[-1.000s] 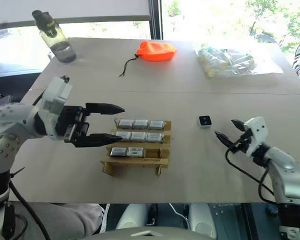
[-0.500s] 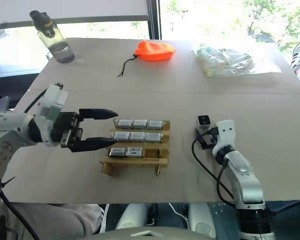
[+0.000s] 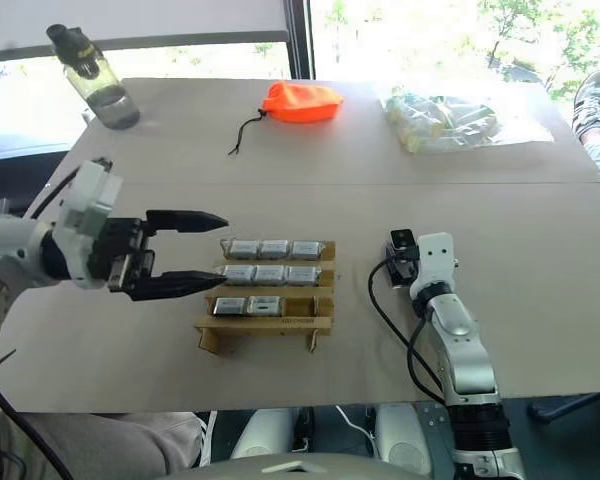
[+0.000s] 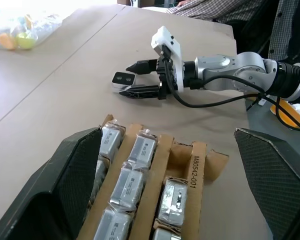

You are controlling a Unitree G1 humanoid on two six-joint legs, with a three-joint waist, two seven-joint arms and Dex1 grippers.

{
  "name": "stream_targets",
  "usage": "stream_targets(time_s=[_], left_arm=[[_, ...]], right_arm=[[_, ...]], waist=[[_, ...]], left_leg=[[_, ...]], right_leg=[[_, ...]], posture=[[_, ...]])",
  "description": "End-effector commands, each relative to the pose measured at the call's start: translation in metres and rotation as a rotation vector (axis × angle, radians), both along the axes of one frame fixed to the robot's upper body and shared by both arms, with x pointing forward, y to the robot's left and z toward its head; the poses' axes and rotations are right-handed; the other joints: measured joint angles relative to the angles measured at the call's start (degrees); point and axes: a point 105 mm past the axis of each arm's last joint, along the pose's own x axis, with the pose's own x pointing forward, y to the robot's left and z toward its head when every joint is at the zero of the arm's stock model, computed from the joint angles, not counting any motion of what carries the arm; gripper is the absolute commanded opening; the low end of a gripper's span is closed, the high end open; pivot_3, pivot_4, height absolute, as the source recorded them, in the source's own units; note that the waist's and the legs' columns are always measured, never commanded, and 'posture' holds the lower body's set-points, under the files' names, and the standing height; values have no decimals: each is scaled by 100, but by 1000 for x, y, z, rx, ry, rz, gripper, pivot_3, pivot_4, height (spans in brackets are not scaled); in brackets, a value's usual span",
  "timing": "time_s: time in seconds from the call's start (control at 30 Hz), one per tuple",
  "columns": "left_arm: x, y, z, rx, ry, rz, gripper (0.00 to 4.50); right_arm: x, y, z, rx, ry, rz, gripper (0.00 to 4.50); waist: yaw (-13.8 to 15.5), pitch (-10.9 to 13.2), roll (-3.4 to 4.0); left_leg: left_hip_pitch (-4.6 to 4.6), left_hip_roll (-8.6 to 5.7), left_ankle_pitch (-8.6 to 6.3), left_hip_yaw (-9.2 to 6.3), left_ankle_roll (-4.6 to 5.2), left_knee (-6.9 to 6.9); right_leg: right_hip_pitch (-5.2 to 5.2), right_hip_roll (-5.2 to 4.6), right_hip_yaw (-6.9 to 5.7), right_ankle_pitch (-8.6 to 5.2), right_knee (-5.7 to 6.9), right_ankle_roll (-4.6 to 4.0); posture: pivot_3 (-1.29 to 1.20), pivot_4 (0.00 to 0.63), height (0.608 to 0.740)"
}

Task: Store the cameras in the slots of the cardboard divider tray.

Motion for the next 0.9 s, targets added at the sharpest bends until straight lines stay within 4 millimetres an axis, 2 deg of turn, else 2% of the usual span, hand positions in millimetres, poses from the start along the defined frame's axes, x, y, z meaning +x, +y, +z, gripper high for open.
stream_targets(time_s=[0.03, 0.13, 0.33, 0.4, 0.47, 0.67, 0.77, 0.9], left_arm=[[10, 3, 8, 25, -89, 52, 4500], [18, 5, 7, 42, -120, 98, 4500], [18, 4, 5, 39, -126, 91, 4500], [20, 3, 5, 34, -122, 99, 4500], [23, 0, 2, 22, -80, 122, 4500], [20, -26, -12, 52, 9, 11, 4500], [25, -36, -14, 49, 33, -37, 4500], [31, -53, -17, 28, 66, -96, 4500]], right_arm=[[2, 3, 5, 1, -27, 2, 3164], [2, 3, 4, 3, -23, 4, 1881], [0, 5, 5, 7, -36, 38, 1882], [-9, 21, 19, -27, -75, 213, 1882], [-23, 32, 32, -131, -135, 411, 1882], [-47, 28, 48, -522, -277, 789, 1882], [-49, 27, 61, -679, -361, 918, 1882], [-47, 36, 80, -830, -483, 1053, 1882]], waist=[[-1, 0, 0], [0, 0, -1], [-6, -1, -1], [-2, 0, -1], [3, 4, 7], [34, 5, 5], [23, 6, 0], [13, 5, -2]], left_leg=[[0, 0, 0, 0, 0, 0], [2, 0, 1, 0, -2, 0], [1, 0, 1, 2, -2, 0], [1, 0, 1, 2, -2, 0], [0, 0, 1, 2, -1, -1], [-9, -5, -1, -1, 2, -1], [-6, -6, 0, -1, 3, 0], [-3, -3, 1, -1, 1, 0]], right_leg=[[0, 0, 0, 0, 1, 0], [1, 1, 0, 0, 3, 0], [0, 0, 3, 0, 2, 0], [0, 0, 3, 0, 2, 0], [-1, 0, 3, 0, 2, 0], [-2, -1, -1, 0, -10, 2], [-1, 2, -2, 0, -9, 2], [-2, 20, 0, 0, -4, 1]], posture=[[0, 150, 726], [0, 150, 726], [0, 150, 726], [0, 150, 726], [0, 150, 726], [0, 150, 726], [0, 150, 726], [0, 150, 726]])
